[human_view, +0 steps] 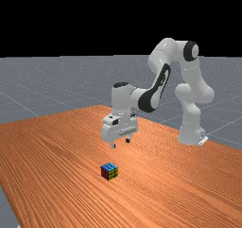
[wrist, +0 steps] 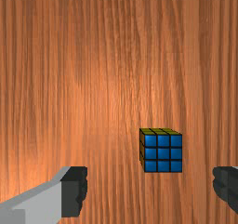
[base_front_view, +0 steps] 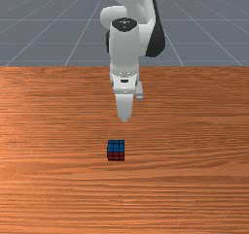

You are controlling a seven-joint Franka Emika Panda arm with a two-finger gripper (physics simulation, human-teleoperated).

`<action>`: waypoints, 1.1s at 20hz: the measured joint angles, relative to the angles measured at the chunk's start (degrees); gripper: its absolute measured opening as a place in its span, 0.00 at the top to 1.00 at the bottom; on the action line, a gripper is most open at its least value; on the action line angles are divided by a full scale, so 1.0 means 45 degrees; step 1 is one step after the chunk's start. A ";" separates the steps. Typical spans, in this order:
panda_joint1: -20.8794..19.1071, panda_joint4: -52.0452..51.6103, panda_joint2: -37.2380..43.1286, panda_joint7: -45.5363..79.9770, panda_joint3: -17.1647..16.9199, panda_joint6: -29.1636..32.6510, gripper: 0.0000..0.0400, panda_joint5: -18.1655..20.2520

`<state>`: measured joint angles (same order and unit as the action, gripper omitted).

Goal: Rotate the cube till the blue face upward

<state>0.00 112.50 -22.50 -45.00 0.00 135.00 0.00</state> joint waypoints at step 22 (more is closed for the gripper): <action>0.0203 -0.1105 0.0869 0.7125 -0.1186 -0.3215 1.00 0.1017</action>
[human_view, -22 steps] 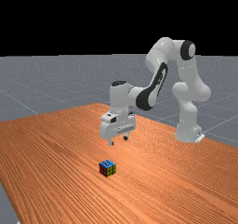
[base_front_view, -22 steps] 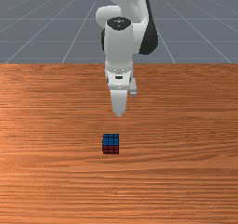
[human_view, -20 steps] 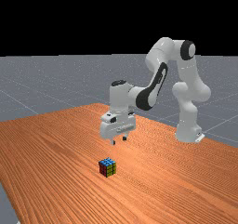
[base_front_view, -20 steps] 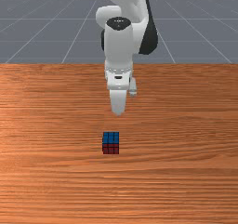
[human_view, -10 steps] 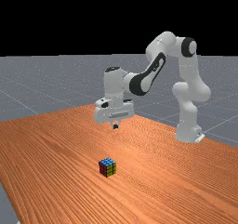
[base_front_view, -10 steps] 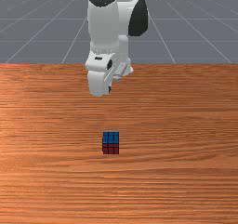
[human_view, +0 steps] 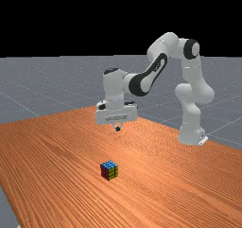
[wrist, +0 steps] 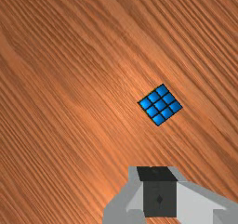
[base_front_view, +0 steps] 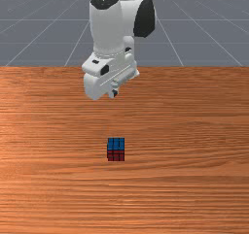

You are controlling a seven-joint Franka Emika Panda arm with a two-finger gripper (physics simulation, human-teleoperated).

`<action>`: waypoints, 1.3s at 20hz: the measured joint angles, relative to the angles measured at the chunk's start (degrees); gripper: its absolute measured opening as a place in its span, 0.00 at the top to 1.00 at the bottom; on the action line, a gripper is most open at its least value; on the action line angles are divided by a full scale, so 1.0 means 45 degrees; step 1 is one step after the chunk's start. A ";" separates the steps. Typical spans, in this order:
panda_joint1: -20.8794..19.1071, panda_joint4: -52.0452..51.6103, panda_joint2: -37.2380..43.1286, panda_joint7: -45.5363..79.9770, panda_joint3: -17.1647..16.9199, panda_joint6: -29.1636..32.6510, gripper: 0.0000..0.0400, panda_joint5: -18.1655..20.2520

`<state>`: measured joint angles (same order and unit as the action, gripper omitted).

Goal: Rotate the cube till the blue face upward

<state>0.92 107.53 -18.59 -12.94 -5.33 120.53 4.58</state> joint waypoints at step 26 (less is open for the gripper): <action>0.0443 -0.3432 -0.3284 1.0041 -0.1011 -0.0981 1.00 0.2109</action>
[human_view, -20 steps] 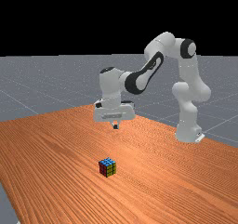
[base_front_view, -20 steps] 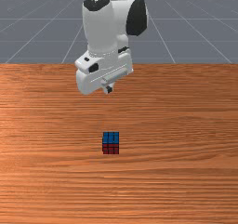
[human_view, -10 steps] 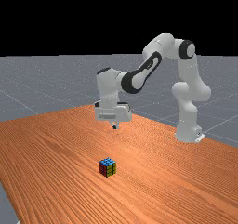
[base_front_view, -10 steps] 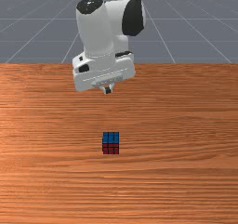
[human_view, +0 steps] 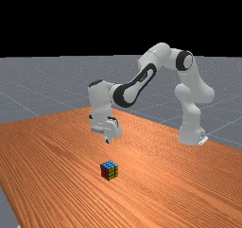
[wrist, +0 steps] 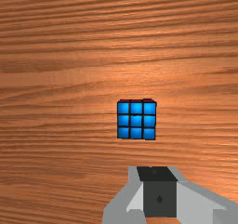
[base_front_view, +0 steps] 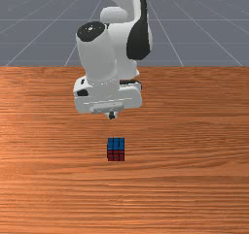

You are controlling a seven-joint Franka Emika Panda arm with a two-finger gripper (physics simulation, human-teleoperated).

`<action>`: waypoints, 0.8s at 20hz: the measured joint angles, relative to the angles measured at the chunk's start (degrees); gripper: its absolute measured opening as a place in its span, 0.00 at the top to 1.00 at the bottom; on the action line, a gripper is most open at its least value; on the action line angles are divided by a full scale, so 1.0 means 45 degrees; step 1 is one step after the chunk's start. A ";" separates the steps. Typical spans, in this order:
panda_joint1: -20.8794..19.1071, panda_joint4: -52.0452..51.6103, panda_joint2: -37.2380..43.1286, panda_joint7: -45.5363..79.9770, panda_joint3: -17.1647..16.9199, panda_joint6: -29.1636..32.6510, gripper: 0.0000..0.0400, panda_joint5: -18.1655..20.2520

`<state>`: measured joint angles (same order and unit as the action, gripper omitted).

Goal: Rotate the cube till the blue face upward

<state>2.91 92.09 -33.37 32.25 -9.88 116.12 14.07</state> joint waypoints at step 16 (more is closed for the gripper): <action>0.0566 -0.1275 -0.2902 0.1012 0.0188 0.1219 0.79 0.0003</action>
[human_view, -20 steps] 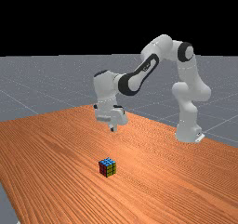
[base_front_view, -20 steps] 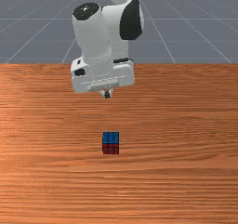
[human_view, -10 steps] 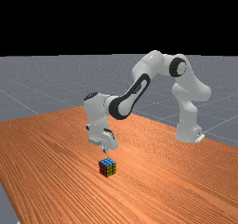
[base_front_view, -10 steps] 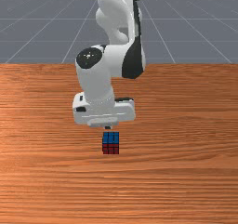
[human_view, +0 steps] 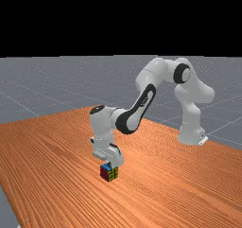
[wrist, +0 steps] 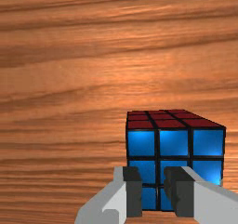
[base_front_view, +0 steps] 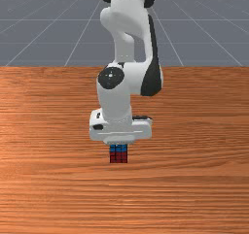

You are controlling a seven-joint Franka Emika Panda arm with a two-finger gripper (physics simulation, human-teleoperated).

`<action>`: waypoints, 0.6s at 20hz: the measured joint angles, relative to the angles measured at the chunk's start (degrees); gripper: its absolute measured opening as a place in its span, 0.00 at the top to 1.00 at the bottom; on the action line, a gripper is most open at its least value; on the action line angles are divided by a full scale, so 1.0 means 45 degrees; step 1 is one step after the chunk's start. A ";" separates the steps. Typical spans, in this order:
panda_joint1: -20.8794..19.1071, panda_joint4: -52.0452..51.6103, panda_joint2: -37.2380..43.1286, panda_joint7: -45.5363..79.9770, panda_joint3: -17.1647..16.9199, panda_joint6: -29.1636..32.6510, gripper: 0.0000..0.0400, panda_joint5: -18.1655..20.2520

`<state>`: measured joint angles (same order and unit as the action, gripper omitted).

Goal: Rotate the cube till the blue face upward

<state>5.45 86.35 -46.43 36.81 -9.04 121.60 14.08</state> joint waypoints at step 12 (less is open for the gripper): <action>0.1563 -0.0415 -0.0867 0.1346 0.0671 0.0705 1.00 0.0037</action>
